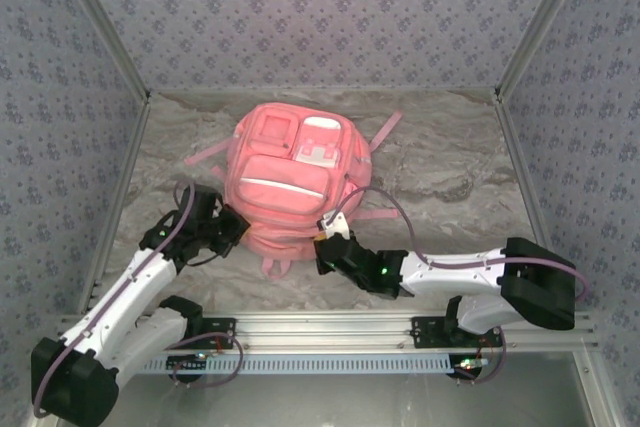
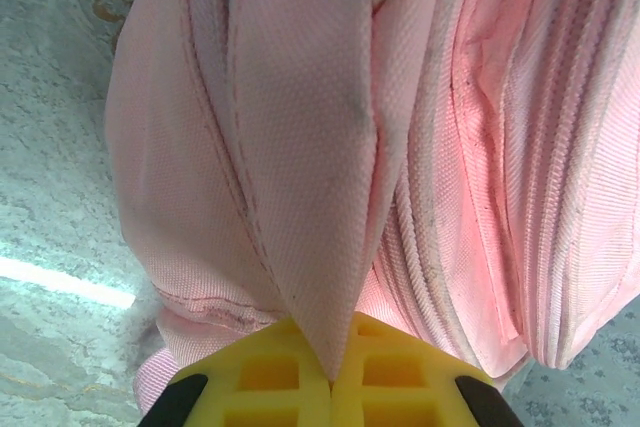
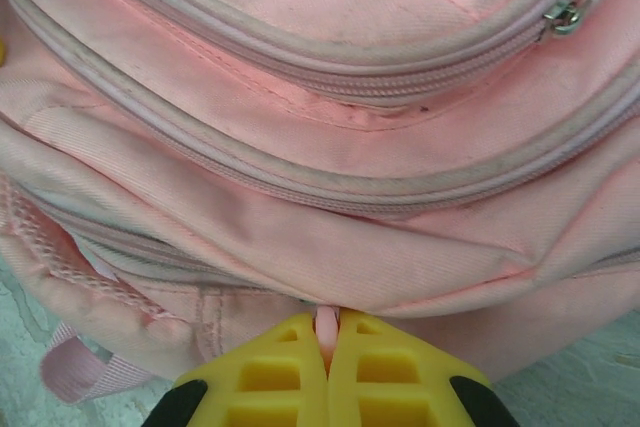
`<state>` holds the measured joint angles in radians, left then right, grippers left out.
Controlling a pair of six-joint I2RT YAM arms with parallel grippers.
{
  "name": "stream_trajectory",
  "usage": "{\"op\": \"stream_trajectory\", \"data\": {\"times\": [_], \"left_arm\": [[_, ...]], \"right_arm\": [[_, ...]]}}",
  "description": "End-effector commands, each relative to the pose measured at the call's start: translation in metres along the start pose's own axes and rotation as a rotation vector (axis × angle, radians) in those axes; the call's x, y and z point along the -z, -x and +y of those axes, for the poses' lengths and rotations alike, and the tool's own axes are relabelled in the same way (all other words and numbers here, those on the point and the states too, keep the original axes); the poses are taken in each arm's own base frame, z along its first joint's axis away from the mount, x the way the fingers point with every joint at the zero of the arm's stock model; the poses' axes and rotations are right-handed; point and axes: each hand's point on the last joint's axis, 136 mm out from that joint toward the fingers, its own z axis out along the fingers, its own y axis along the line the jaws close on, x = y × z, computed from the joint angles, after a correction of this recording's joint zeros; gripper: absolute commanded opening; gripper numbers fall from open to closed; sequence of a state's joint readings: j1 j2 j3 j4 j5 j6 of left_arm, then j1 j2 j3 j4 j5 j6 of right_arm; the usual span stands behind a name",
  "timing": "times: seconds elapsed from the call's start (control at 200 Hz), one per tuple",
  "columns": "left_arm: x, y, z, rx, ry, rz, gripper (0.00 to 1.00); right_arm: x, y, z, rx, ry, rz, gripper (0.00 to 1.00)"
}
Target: Pack the student bag
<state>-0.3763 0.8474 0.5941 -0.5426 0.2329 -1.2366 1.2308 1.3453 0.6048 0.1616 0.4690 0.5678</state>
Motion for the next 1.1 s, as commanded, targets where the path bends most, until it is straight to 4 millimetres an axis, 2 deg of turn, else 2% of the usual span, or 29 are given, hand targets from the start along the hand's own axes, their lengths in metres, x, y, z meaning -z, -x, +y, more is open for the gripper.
{"op": "stream_trajectory", "data": {"times": [0.0, 0.27, 0.884, 1.094], "left_arm": [[0.016, 0.01, -0.015, -0.027, -0.051, -0.049, 0.0], [0.021, 0.014, -0.013, -0.019, -0.058, -0.054, 0.0], [0.026, 0.024, 0.002, -0.045, -0.014, -0.077, 0.0], [0.022, 0.042, 0.005, -0.074, 0.034, -0.084, 0.02]], "right_arm": [[0.0, -0.011, -0.027, 0.032, -0.106, 0.014, 0.0], [-0.001, -0.018, -0.044, 0.028, -0.153, -0.002, 0.0], [0.001, 0.003, -0.067, 0.022, -0.167, -0.042, 0.0], [-0.007, 0.005, -0.046, 0.01, -0.074, -0.027, 0.0]]}}
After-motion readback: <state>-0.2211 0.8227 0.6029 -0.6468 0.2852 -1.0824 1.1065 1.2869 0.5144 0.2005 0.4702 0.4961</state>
